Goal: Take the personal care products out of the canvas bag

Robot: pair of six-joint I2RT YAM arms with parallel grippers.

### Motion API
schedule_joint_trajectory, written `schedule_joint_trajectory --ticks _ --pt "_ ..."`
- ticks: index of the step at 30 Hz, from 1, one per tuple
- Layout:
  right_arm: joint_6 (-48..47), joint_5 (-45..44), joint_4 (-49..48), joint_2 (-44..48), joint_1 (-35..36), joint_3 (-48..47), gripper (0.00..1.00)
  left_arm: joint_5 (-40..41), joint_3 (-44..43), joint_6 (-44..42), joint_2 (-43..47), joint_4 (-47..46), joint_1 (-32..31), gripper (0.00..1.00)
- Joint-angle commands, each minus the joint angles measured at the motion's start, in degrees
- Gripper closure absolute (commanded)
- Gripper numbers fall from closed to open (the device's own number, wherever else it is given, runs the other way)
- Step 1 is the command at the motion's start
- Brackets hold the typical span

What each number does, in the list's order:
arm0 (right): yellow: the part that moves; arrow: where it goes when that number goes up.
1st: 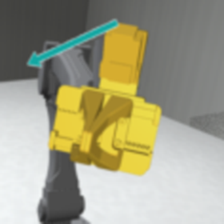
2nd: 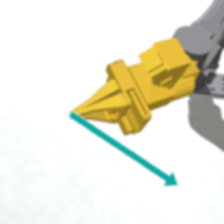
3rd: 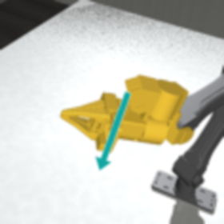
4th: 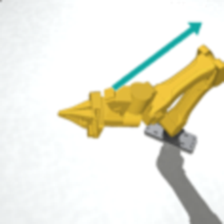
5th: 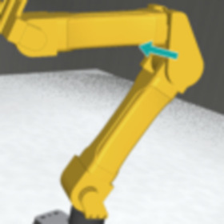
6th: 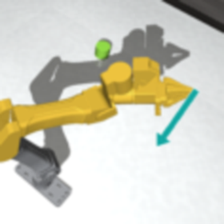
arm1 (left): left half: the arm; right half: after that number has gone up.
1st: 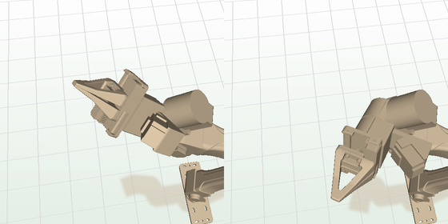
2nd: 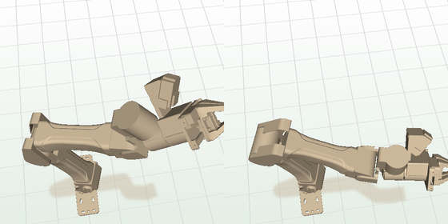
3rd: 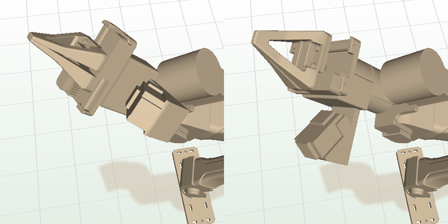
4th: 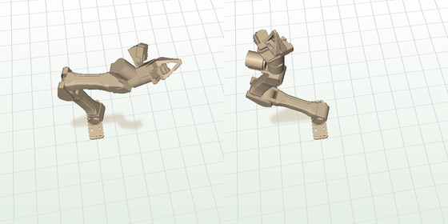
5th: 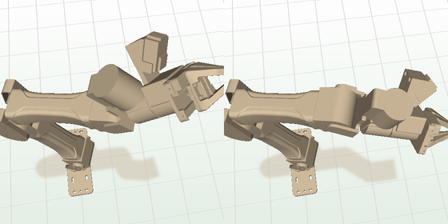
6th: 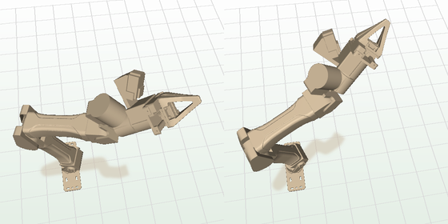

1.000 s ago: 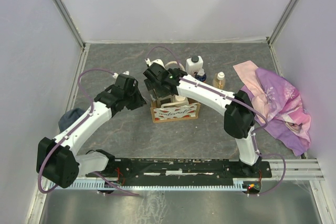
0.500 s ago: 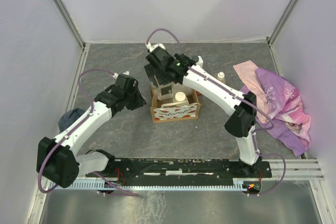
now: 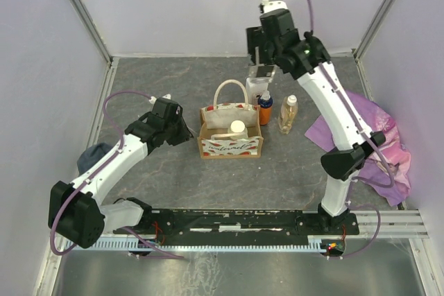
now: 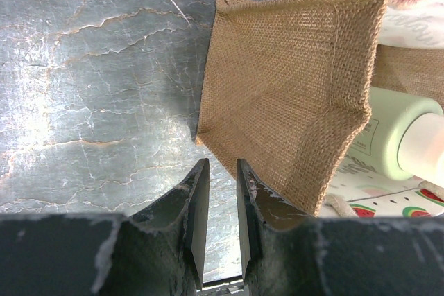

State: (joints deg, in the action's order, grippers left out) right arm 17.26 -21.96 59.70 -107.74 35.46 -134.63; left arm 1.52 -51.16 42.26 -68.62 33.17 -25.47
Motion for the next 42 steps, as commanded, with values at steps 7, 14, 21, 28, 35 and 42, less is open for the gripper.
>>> schedule_joint_trajectory --ticks 7,14,21,28,35,42 --pt "-2.10 -1.23 -10.87 5.97 -10.95 9.92 0.32 1.11 -0.89 -2.09 0.21 -0.10 0.04 0.71" --pt "0.45 2.77 -18.05 5.73 -16.37 23.22 0.33 1.06 -0.97 -2.01 -0.36 0.30 -0.01 0.70" --pt "1.00 4.46 -26.28 4.61 -18.46 34.39 0.33 1.22 -1.50 -1.74 -0.75 0.49 0.02 0.71" --pt "0.98 5.05 -28.47 3.24 -18.85 37.47 0.20 1.06 -2.43 -1.74 -1.73 0.68 0.01 0.70" --pt "0.91 4.78 -25.51 4.19 -18.92 36.28 0.07 0.72 -3.69 -1.44 -1.12 0.83 -0.01 0.71" --pt "-0.25 6.64 -22.89 14.66 -14.12 37.16 0.00 0.69 -4.87 -1.06 2.96 -3.80 0.07 0.70"
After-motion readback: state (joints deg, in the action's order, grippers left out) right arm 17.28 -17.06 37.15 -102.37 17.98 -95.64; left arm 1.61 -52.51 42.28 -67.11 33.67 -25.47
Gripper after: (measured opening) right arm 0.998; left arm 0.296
